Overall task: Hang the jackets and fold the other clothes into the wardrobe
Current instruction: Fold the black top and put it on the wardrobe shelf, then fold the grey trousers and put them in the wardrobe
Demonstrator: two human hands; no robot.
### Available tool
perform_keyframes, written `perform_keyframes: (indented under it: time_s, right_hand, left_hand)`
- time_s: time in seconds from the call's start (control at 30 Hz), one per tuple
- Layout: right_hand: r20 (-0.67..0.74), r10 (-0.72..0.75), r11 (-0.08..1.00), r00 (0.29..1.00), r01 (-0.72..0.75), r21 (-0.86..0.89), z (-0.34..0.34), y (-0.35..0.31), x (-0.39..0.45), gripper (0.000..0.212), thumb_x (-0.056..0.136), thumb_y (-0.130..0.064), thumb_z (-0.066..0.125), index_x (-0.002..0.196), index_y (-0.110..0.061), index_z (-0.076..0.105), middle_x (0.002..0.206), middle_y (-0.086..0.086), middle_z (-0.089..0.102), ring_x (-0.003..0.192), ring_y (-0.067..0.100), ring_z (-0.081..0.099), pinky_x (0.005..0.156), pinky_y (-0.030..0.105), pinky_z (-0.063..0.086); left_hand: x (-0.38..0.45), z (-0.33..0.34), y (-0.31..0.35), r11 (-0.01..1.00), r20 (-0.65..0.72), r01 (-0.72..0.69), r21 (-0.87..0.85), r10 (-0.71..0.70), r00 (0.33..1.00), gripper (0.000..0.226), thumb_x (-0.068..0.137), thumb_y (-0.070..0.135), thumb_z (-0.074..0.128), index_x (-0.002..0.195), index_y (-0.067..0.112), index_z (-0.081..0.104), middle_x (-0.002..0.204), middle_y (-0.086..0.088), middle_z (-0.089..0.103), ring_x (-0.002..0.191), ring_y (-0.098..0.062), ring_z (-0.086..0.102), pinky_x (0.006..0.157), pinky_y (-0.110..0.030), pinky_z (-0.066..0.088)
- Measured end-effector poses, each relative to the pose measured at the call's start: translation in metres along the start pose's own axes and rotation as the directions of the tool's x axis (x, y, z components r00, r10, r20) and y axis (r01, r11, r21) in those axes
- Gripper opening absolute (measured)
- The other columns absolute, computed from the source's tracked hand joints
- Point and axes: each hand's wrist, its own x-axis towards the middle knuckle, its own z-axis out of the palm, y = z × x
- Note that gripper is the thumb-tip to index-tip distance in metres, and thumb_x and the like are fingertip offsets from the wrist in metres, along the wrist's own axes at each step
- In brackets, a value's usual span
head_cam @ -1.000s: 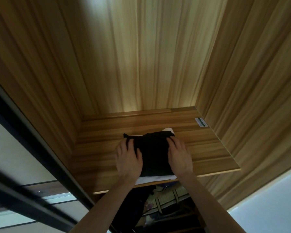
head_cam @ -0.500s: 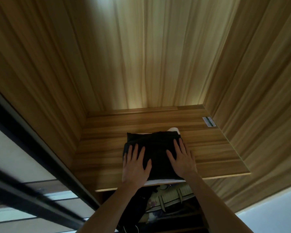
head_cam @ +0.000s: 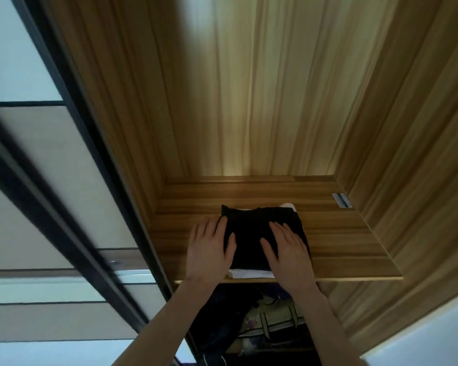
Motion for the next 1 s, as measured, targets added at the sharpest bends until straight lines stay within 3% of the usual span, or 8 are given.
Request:
perform_keyframes:
  time_s: [0.2,0.4,0.57,0.8,1.0]
  right_hand:
    - [-0.051,-0.107,0.994,0.993,0.109,0.026,-0.037,-0.067,-0.044,0.061,0.106,-0.047,0.044,0.156,-0.012,0.045,0.161,0.005,0.046,0.155,0.021,0.032,0.126,0.048,0.029]
    - [-0.025,-0.211,0.977,0.977,0.212,0.032,-0.048,-0.139,-0.085,0.063,0.107,-0.049,0.041,0.159,-0.014,0.04,0.163,0.002,0.043,0.157,0.018,0.028,0.128,0.043,0.023]
    - [0.023,-0.34,0.939,0.94,0.338,0.067,-0.042,-0.206,-0.126,0.059,0.109,-0.049,0.037,0.16,-0.019,0.038,0.165,0.0,0.04,0.156,0.018,0.028,0.129,0.042,0.021]
    - [0.043,-0.583,0.804,0.812,0.568,0.173,-0.025,-0.32,-0.192,0.058,0.108,-0.047,0.037,0.156,-0.015,0.046,0.159,0.006,0.049,0.151,0.025,0.04,0.123,0.049,0.033]
    - [0.019,-0.712,0.68,0.702,0.681,0.272,-0.003,-0.414,-0.242,0.058,0.111,-0.047,0.031,0.154,-0.011,0.048,0.155,0.009,0.054,0.149,0.03,0.043,0.123,0.051,0.032]
  left_hand:
    - [-0.057,-0.067,-0.018,1.0,-0.156,0.019,0.001,-0.018,0.988,0.041,0.103,0.035,0.051,0.137,0.014,0.06,0.137,-0.006,0.064,0.13,-0.026,0.057,0.12,-0.043,0.034]
    - [-0.14,-0.145,-0.043,0.973,-0.192,0.232,-0.011,-0.23,0.954,0.048,0.106,0.041,0.046,0.142,0.013,0.059,0.141,-0.006,0.064,0.135,-0.027,0.055,0.114,-0.049,0.043]
    - [-0.22,-0.204,-0.073,0.924,-0.221,0.38,0.042,-0.362,0.906,0.052,0.107,0.044,0.044,0.147,0.013,0.056,0.15,-0.007,0.058,0.143,-0.028,0.05,0.12,-0.05,0.039]
    - [-0.333,-0.278,-0.123,0.798,-0.345,0.584,0.15,-0.511,0.787,0.055,0.107,0.048,0.041,0.15,0.017,0.055,0.154,-0.006,0.054,0.147,-0.03,0.046,0.124,-0.05,0.032]
    - [-0.418,-0.342,-0.157,0.643,-0.423,0.737,0.208,-0.62,0.66,0.051,0.108,0.045,0.041,0.145,0.015,0.059,0.151,-0.007,0.057,0.146,-0.029,0.047,0.124,-0.051,0.032]
